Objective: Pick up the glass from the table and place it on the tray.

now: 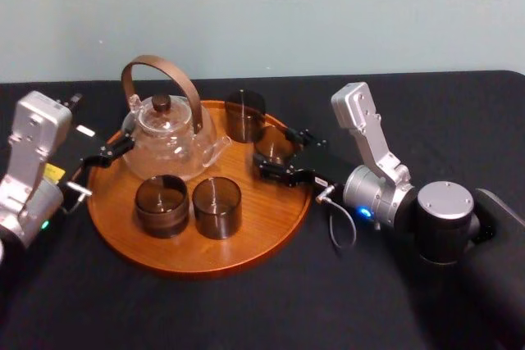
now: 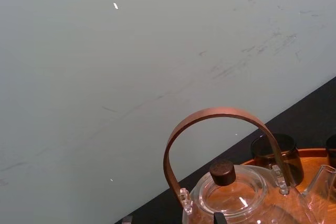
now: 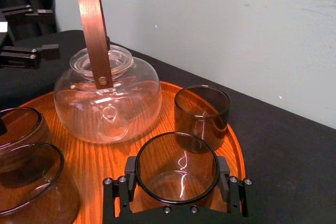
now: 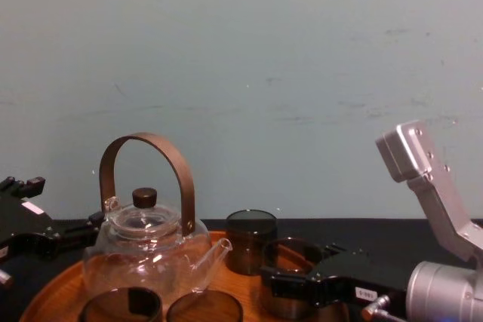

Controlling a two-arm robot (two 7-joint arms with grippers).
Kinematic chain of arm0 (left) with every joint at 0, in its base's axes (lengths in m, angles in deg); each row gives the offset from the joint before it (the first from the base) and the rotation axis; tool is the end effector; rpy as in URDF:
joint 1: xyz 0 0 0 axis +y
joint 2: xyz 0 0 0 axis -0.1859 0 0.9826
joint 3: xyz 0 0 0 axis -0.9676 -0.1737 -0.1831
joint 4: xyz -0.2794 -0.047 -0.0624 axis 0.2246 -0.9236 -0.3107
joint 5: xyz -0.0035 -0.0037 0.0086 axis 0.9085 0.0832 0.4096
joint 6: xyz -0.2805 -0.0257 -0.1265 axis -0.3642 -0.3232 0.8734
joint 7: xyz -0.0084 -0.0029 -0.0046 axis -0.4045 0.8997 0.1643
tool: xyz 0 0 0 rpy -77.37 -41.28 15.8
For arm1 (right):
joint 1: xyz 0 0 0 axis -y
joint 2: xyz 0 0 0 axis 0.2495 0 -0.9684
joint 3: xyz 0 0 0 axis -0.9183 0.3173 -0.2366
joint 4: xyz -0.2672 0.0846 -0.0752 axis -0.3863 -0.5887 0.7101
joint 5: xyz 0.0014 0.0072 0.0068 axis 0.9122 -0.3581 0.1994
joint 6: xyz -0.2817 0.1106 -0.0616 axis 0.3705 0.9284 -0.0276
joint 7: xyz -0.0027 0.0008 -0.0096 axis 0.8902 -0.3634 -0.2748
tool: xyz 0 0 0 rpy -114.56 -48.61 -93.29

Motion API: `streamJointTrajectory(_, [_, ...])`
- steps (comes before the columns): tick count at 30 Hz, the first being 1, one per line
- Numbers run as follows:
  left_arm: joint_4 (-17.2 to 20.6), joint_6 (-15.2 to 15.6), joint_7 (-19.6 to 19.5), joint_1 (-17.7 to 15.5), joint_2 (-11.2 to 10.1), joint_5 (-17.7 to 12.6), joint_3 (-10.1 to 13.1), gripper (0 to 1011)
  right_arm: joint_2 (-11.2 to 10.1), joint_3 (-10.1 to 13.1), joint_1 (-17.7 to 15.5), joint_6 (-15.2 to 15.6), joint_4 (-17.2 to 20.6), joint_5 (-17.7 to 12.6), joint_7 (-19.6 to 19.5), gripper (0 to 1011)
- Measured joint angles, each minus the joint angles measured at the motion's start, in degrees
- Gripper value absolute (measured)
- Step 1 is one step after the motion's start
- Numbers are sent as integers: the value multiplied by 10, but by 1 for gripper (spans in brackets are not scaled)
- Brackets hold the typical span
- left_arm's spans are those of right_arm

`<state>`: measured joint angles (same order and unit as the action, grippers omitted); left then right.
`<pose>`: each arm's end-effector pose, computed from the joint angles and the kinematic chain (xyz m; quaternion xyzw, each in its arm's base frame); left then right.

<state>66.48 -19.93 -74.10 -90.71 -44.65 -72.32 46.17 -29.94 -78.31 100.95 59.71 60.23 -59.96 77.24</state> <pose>0.3579 0.0826 -0.3023 0.1416 -0.1324 0.5799 0.7913 0.4284 0.0262 -0.3349 -0.0975 0.0367 -0.3884 0.9156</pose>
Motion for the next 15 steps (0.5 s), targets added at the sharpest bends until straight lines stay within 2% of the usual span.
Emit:
streamJointTrajectory(8, [0, 0, 0, 0, 0, 0, 0, 1001, 8, 1, 7, -13, -20, 3, 6, 905])
streamJointTrajectory(15, [0, 0, 0, 0, 0, 0, 0, 1001, 10, 1, 7, -17, -23, 9, 4, 905])
